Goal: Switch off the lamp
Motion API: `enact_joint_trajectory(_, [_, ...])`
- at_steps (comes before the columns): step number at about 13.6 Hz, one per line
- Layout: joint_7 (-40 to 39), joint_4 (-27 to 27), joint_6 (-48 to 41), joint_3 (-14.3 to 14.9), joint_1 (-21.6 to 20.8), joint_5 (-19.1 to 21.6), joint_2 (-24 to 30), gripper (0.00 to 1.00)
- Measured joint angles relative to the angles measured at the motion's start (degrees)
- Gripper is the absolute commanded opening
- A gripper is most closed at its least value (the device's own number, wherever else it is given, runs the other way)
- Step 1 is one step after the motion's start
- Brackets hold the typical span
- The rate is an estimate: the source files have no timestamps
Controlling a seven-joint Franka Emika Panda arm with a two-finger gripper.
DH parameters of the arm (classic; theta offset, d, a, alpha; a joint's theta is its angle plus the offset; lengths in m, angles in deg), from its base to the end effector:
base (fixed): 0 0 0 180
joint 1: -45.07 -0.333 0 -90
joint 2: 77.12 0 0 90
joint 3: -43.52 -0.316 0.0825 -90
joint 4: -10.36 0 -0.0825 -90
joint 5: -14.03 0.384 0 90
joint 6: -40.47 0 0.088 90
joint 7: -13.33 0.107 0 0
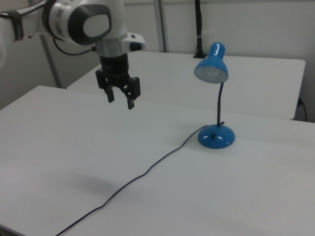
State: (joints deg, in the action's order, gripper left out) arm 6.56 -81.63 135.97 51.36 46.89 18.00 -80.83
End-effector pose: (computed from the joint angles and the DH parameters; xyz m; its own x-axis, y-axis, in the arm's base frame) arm 0.5739 -0.0884 0.5802 0.9984 -0.0570 0.0040 -0.0567 -0.9966 -0.0600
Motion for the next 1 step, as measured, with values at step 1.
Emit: enact_joint_trajectory(1, [1.1,-0.5,-0.7,1.2,-1.0,0.0,1.3,1.00])
